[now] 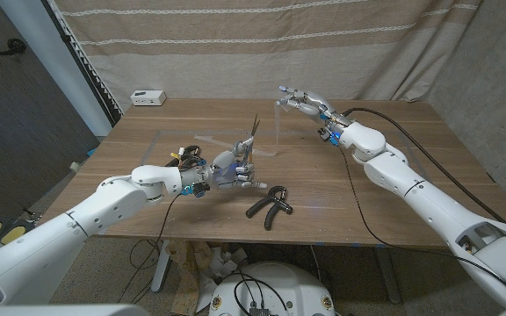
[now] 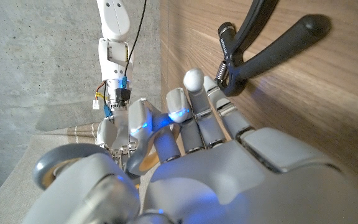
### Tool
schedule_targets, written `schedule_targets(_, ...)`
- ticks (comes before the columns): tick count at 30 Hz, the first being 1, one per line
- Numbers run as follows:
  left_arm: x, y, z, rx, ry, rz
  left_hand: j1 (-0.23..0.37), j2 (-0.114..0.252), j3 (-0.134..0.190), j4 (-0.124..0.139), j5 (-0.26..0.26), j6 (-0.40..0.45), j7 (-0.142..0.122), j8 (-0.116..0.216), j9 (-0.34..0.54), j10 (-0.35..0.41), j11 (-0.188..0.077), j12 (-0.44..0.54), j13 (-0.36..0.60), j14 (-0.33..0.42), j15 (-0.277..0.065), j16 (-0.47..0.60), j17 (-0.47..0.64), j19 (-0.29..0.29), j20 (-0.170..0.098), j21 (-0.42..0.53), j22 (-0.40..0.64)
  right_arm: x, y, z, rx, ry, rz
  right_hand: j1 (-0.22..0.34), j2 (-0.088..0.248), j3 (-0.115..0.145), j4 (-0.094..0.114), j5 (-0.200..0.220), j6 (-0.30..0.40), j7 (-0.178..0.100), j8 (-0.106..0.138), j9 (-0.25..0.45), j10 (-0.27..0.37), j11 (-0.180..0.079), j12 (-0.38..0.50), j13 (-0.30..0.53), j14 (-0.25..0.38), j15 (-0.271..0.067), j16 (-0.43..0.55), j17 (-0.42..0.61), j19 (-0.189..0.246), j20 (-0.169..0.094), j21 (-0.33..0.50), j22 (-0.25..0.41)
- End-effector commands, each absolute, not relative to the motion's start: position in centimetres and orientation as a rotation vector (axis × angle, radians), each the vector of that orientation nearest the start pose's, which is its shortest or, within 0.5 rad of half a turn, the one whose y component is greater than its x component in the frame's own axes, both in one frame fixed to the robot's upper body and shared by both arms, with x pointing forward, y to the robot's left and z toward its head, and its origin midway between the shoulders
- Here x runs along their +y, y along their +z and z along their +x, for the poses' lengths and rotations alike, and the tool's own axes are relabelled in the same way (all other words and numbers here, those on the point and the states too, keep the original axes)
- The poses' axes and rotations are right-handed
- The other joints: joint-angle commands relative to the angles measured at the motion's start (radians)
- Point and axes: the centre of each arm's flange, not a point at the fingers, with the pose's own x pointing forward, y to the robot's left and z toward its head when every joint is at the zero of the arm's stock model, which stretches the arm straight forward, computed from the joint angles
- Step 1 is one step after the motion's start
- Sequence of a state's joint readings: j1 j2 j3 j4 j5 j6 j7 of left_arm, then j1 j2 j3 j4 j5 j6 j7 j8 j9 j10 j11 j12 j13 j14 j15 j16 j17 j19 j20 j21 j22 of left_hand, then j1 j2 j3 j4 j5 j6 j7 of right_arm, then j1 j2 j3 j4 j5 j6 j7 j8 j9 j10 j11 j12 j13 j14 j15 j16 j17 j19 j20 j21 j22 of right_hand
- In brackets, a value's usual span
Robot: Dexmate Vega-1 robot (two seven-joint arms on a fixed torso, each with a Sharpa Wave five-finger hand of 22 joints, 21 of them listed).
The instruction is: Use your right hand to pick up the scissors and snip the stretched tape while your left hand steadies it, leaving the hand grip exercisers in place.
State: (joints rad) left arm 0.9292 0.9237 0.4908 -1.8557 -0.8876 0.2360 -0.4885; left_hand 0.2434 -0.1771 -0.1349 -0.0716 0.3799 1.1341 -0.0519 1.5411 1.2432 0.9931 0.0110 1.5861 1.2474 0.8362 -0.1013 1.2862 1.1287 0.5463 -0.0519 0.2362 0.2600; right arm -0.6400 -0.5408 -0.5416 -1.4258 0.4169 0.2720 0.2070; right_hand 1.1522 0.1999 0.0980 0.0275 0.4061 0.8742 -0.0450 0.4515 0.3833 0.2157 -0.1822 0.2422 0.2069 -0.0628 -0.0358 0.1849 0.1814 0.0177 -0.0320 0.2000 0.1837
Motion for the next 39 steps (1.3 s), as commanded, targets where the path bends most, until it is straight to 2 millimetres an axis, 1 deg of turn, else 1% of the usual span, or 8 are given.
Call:
schedule_targets(1, 19.6, -6.3, 54.1, -0.133, -1.013, 0.221, -0.007, 0.001, -0.215, -0.054, 0.0, 0.215, 0.215, 0.042, 0.003, 0.056, -0.042, 0.004, 0.004, 0.01, -0.069, 0.009, 0.004, 0.005, -0.046, 0.0, 0.004, -17.2, 7.2, 62.5, -0.772, 0.551, -0.356, -0.007, -0.001, 0.005, 0.004, -0.007, -0.003, -0.006, 0.007, 0.007, -0.002, -0.001, -0.002, 0.003, -0.013, -0.102, 0.003, 0.002, -0.006, -0.047, 0.003, 0.002)
schedule_targets(5, 19.6, -6.3, 54.2, -0.134, -1.03, 0.209, -0.007, 0.001, -0.215, -0.054, 0.0, 0.217, 0.216, 0.042, 0.003, 0.059, -0.044, 0.004, 0.004, 0.01, -0.07, 0.016, 0.012, 0.006, -0.047, 0.002, 0.006, -17.3, 7.0, 62.4, -0.77, 0.559, -0.349, -0.008, -0.001, 0.007, 0.005, -0.009, -0.004, -0.007, 0.008, 0.011, -0.003, -0.001, -0.001, 0.003, -0.013, -0.104, 0.003, 0.002, -0.006, -0.048, 0.004, 0.002)
schedule_targets(18, 19.2, -6.3, 54.4, -0.157, -1.13, 0.046, -0.008, 0.002, -0.215, -0.056, 0.0, 0.219, 0.215, 0.042, 0.003, 0.063, -0.046, 0.004, 0.004, 0.013, -0.071, 0.024, 0.019, 0.006, -0.047, 0.004, 0.011, -17.6, 6.4, 62.6, -0.761, 0.568, -0.322, -0.01, -0.003, 0.012, 0.008, -0.014, -0.004, -0.007, 0.013, 0.022, -0.004, -0.004, 0.0, 0.003, -0.013, -0.105, 0.003, 0.001, -0.007, -0.05, 0.004, 0.002)
schedule_targets(24, 19.3, -6.3, 54.4, -0.159, -1.129, 0.047, -0.01, 0.001, -0.215, -0.056, 0.0, 0.22, 0.215, 0.042, 0.003, 0.063, -0.042, 0.003, 0.004, 0.012, -0.071, 0.027, 0.021, 0.006, -0.047, 0.005, 0.013, -17.7, 6.0, 62.6, -0.747, 0.589, -0.321, -0.011, -0.004, 0.014, 0.009, -0.016, -0.002, -0.008, 0.016, 0.028, -0.002, -0.004, 0.001, 0.002, -0.012, -0.105, 0.004, 0.001, -0.004, -0.051, 0.006, 0.001)
schedule_targets(26, 19.4, -5.9, 54.1, -0.162, -1.072, 0.145, -0.011, 0.001, -0.215, -0.056, 0.0, 0.221, 0.216, 0.042, 0.003, 0.065, -0.044, 0.003, 0.004, 0.015, -0.067, 0.026, 0.016, 0.006, -0.047, 0.006, 0.014, -17.8, 5.9, 62.6, -0.741, 0.589, -0.347, -0.012, -0.004, 0.015, 0.01, -0.017, -0.001, -0.007, 0.018, 0.031, -0.002, -0.004, 0.002, 0.002, -0.011, -0.106, 0.004, 0.001, -0.004, -0.052, 0.006, 0.001)
schedule_targets(29, 19.2, -6.6, 54.5, -0.149, -1.126, 0.041, -0.011, 0.002, -0.215, -0.056, 0.0, 0.221, 0.215, 0.042, 0.003, 0.064, -0.041, 0.003, 0.004, 0.015, -0.07, 0.026, 0.014, 0.005, -0.047, 0.006, 0.015, -18.1, 5.8, 62.3, -0.749, 0.584, -0.366, -0.013, -0.005, 0.016, 0.011, -0.019, -0.005, -0.009, 0.018, 0.035, -0.015, -0.011, -0.003, 0.002, -0.016, -0.107, 0.002, 0.001, -0.007, -0.053, 0.005, 0.001)
schedule_targets(33, 19.4, -6.3, 54.4, -0.156, -1.105, 0.079, -0.011, 0.002, -0.215, -0.056, 0.001, 0.22, 0.215, 0.042, 0.003, 0.067, -0.041, 0.004, 0.004, 0.014, -0.067, 0.03, 0.019, 0.007, -0.046, 0.007, 0.016, -18.4, 5.5, 62.3, -0.737, 0.59, -0.354, -0.014, -0.005, 0.017, 0.012, -0.021, -0.005, -0.01, 0.019, 0.039, -0.018, -0.012, -0.004, 0.002, -0.019, -0.108, 0.001, 0.001, -0.007, -0.053, 0.005, 0.001)
schedule_targets(39, 19.3, -6.8, 54.8, -0.149, -1.164, -0.038, -0.011, 0.001, -0.215, -0.057, 0.001, 0.221, 0.215, 0.042, 0.003, 0.07, -0.042, 0.005, 0.004, 0.015, -0.069, 0.033, 0.021, 0.007, -0.047, 0.008, 0.018, -18.6, 5.3, 62.2, -0.741, 0.616, -0.332, -0.016, -0.006, 0.019, 0.013, -0.024, -0.001, -0.013, 0.021, 0.043, -0.019, -0.018, -0.004, 0.002, -0.022, -0.114, 0.001, 0.0, -0.008, -0.054, 0.005, 0.001)
